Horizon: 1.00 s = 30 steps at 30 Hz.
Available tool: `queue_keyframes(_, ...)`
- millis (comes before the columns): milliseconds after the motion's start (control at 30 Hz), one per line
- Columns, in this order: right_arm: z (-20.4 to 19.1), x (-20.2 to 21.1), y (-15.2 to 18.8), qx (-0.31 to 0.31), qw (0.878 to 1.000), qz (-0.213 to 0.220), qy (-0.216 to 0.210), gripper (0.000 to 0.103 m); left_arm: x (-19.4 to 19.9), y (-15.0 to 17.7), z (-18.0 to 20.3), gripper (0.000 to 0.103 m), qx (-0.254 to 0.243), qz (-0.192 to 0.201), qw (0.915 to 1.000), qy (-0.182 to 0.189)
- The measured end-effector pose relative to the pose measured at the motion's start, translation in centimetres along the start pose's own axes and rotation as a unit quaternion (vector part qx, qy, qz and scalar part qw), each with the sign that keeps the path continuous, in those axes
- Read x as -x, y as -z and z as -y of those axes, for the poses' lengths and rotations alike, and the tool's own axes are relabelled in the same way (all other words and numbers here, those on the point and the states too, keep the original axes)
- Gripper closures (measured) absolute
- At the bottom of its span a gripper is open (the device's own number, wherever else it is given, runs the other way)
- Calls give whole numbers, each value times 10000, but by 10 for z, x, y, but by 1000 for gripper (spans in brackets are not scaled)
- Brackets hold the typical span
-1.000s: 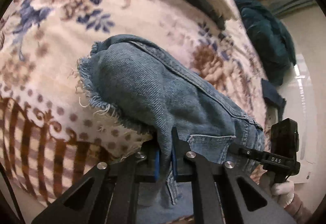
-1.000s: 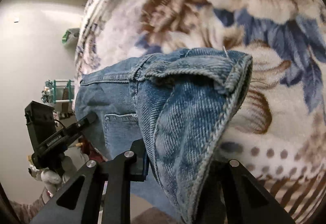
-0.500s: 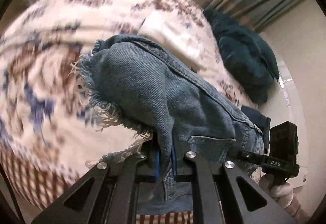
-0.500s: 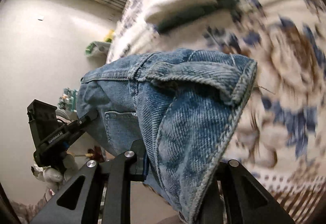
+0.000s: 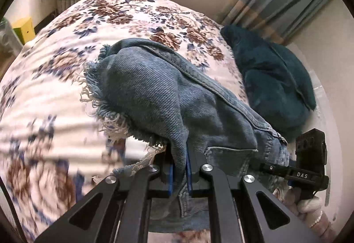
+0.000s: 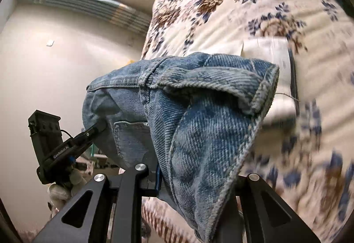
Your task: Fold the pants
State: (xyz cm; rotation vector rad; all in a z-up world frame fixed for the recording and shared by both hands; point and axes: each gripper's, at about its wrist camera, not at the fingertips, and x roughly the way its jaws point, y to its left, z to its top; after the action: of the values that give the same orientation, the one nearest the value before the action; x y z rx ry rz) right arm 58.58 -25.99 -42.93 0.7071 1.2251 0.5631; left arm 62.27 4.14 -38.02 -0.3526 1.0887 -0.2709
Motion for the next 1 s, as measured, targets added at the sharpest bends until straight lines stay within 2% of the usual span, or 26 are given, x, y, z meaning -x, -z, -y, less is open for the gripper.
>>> queue_keyframes(133, 38, -41, -72, -150, 9996, -128, 200, 81, -78, -45, -8, 97, -152, -378, 9990, -185)
queue_keyframes(267, 89, -84, -124, -401, 9972, -296, 556, 81, -155, -67, -22, 96, -214, -894, 9952, -348)
queue_keyframes(333, 108, -98, -132, -598, 9950, -445, 672, 80, -183, -72, -29, 92, -214, -1175, 9918, -451)
queue_keyframes(367, 119, -106, -135, -729, 9928, -533, 787, 73, -193, -73, -34, 88, -176, -1310, 9897, -544)
queue_keyframes(400, 129, -111, -136, -881, 9902, -607, 897, 61, -201, -73, -40, 83, -105, -1411, 9883, -562)
queue_keyframes(433, 139, -112, -138, -1064, 9875, -598, 1002, 56, -203, -74, -45, 80, -4, -1460, 9879, -524)
queue_keyframes(467, 144, -109, -137, -1169, 9868, -527, 994, 45, -202, -75, -50, 71, 83, -1491, 9875, -510)
queue_keyframes(533, 153, -100, -137, -1345, 9865, -350, 871, 43, -193, -75, -54, 68, 134, -1441, 9884, -451)
queue_keyframes(567, 153, -96, -135, -1383, 9863, -298, 847, 37, -187, -75, -55, 65, 123, -1425, 9884, -509)
queue_keyframes(600, 153, -92, -133, -1381, 9855, -270, 949, 23, -183, -76, -55, 60, 100, -1401, 9884, -575)
queue_keyframes(633, 153, -86, -132, -1351, 9835, -199, 1189, 20, -178, -75, -54, 56, 53, -1373, 9882, -678)
queue_keyframes(700, 149, -75, -129, -1280, 9766, -141, 1724, 15, -166, -73, -48, 35, -176, -1190, 9876, -1012)
queue_keyframes(733, 145, -73, -127, -1202, 9736, -143, 1933, 11, -159, -71, -44, 29, -308, -1061, 9869, -1174)
queue_keyframes(767, 134, -68, -123, -1017, 9674, -107, 2316, 9, -150, -67, -38, 22, -474, -849, 9860, -1355)
queue_keyframes(867, 95, -58, -104, -392, 9366, 89, 3481, 9, -124, -48, -15, 21, -868, -363, 9814, -1672)
queue_keyframes(900, 87, -57, -98, -290, 9288, 147, 3692, 9, -115, -38, -4, 21, -970, -281, 9776, -1849)
queue_keyframes(933, 73, -51, -87, -162, 9157, 261, 4007, 9, -109, -31, 4, 20, -1024, -279, 9760, -1902)
queue_keyframes(1000, 58, -43, -72, -24, 9037, 395, 4263, 9, -101, -20, 15, 20, -1051, -286, 9742, -1975)
